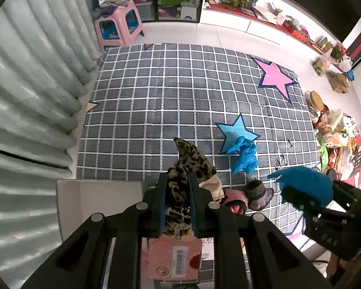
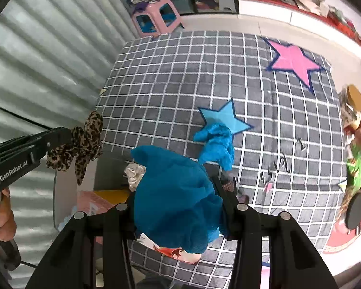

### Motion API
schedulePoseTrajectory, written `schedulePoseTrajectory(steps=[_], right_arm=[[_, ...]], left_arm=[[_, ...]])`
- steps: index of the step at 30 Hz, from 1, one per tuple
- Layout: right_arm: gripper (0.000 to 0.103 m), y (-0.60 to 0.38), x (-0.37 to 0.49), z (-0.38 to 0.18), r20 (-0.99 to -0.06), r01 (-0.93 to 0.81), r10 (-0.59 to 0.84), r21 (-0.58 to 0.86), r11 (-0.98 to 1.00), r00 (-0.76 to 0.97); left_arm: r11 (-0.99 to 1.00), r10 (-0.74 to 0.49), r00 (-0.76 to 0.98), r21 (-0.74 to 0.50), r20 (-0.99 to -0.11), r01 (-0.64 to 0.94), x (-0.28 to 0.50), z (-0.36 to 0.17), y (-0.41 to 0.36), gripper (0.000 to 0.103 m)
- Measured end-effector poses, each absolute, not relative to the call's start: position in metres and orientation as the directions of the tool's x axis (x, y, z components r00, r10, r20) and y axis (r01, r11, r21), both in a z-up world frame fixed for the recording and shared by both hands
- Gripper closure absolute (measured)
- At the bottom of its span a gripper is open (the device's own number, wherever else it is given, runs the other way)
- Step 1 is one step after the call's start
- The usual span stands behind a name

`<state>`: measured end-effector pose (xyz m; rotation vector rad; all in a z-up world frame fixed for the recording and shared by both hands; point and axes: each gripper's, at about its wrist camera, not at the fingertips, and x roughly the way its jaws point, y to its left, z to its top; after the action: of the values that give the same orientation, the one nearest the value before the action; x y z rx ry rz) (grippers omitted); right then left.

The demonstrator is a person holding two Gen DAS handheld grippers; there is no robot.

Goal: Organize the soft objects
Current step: 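Lift the leopard cloth and blue cloth and carry both over the white box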

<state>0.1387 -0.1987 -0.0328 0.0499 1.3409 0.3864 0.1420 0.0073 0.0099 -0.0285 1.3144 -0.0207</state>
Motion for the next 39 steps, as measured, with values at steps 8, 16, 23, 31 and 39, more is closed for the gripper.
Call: schedulePoseTrajectory(steps=[8,16,23,31,39], right_arm=[[0.055,-0.180,0.128,-0.011,-0.937,-0.292,0.291,0.227,0.929,0.196],[0.055,-0.172,0.110,-0.002,-0.936,-0.305,0.288,0.220,0.927,0.201],[0.055,-0.164,0.091,0.006,-0.934,-0.311,0.286,0.212,0.926,0.215],[0.055,-0.160,0.063,0.006,-0.934,-0.308,0.286,0.214,0.927,0.213],[0.055,-0.156,0.036,0.002,-0.935,-0.294,0.289,0.223,0.929,0.206]], left_arm=[[0.999,-0.040,0.293,-0.041,-0.955,0.004,0.118,0.034,0.020,0.085],[0.999,-0.047,0.303,-0.047,-0.952,0.006,0.093,0.043,0.028,0.085],[0.998,-0.057,0.311,-0.055,-0.949,0.015,0.071,0.050,0.032,0.085],[0.997,-0.074,0.316,-0.067,-0.946,0.033,0.042,0.053,0.033,0.085],[0.995,-0.093,0.311,-0.081,-0.946,0.051,0.017,0.052,0.032,0.085]])
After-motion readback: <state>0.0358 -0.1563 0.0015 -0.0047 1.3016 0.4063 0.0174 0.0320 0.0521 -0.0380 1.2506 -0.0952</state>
